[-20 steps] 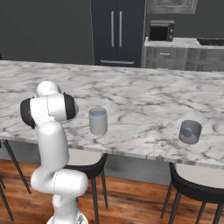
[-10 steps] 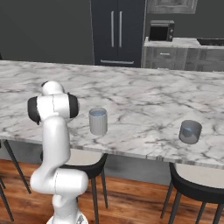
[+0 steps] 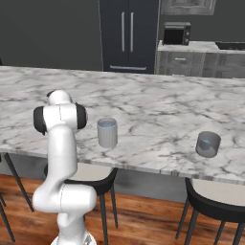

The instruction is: There are four ice cubes in the ice bowl. Place two ice cubes in each glass of water.

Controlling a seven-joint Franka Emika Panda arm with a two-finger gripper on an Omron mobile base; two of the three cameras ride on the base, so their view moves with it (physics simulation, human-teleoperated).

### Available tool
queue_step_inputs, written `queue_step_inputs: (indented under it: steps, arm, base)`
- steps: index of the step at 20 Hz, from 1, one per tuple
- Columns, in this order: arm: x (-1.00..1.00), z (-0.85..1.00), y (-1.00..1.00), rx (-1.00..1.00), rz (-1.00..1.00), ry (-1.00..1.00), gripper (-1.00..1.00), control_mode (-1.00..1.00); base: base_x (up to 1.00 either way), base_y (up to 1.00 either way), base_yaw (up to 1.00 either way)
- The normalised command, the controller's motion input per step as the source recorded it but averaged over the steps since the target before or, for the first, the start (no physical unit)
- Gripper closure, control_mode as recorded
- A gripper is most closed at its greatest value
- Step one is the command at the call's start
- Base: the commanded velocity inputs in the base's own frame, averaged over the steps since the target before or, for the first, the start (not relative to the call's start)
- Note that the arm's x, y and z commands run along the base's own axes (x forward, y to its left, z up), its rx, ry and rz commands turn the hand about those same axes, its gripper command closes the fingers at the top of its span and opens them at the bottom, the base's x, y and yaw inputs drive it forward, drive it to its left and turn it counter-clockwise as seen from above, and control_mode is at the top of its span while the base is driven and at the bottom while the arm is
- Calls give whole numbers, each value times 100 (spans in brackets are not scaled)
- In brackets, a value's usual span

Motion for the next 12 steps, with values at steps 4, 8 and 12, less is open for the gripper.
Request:
queue_step_inputs:
  steps: [4, 8, 12]
  arm:
    - [18, -12, 0, 0, -9, -2, -100, -100]
    - [17, -11, 1, 0, -8, -2, -100, -100]
    - [23, -16, 7, 0, -7, -1, -100, -100]
  base:
    - [0, 0, 0]
    - [0, 0, 0]
    - [0, 0, 0]
